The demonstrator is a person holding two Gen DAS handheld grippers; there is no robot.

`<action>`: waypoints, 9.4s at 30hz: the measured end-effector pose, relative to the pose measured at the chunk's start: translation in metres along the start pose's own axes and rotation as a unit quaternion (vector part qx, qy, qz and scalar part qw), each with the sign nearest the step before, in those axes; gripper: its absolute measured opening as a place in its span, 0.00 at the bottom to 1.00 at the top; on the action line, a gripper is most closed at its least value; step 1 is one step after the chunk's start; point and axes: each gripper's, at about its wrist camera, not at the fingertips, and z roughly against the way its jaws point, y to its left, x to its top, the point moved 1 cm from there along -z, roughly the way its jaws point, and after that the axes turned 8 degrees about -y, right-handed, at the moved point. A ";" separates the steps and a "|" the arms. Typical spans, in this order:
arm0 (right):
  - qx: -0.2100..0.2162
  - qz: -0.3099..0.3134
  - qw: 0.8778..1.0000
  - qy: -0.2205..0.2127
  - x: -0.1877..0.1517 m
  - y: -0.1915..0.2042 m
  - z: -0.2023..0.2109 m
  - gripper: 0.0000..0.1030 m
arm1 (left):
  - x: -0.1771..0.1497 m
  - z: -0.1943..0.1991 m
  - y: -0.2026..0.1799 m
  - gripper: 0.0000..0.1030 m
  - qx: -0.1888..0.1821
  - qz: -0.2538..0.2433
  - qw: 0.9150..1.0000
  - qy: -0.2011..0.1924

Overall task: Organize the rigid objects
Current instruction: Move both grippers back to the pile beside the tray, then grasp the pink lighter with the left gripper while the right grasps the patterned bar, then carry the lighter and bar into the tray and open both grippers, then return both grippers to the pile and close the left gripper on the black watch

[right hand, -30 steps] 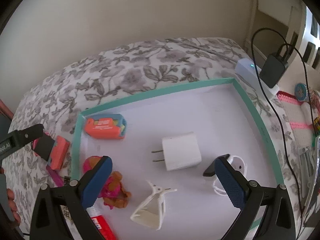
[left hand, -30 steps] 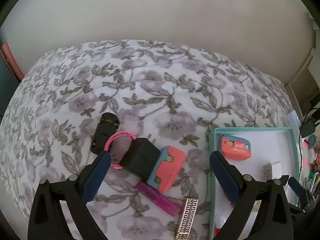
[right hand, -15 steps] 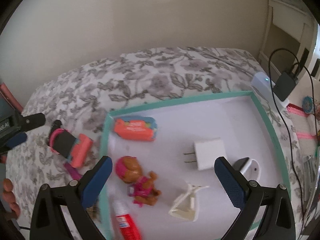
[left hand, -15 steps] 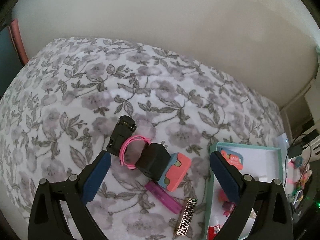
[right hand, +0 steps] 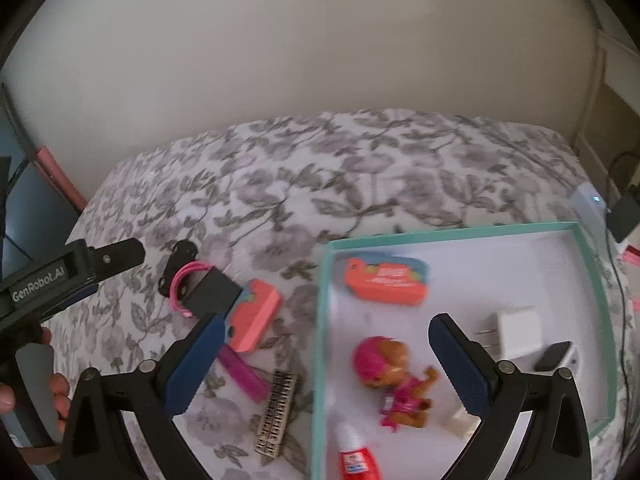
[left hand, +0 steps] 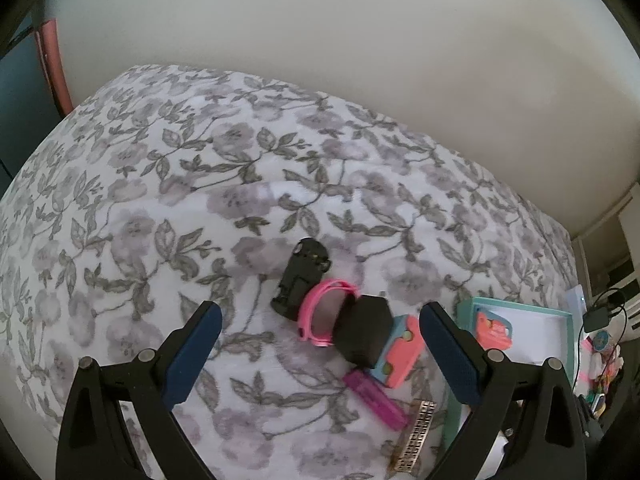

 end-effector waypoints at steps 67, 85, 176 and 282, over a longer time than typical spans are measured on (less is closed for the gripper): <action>0.062 0.093 0.987 0.115 -0.054 0.045 -0.026 0.42 | -0.088 -0.074 0.010 0.58 0.057 -0.061 0.981 0.174; 0.039 0.104 0.982 0.156 -0.072 0.053 -0.052 0.28 | -0.075 -0.070 -0.012 0.28 0.030 -0.083 0.981 0.174; -0.134 -0.095 0.983 0.082 -0.054 -0.152 0.034 0.22 | -0.137 0.003 -0.201 0.20 -0.142 -0.243 0.947 0.153; -0.003 0.010 0.999 0.036 -0.026 -0.010 -0.003 1.00 | -0.001 -0.004 0.074 0.95 0.080 0.047 0.996 0.016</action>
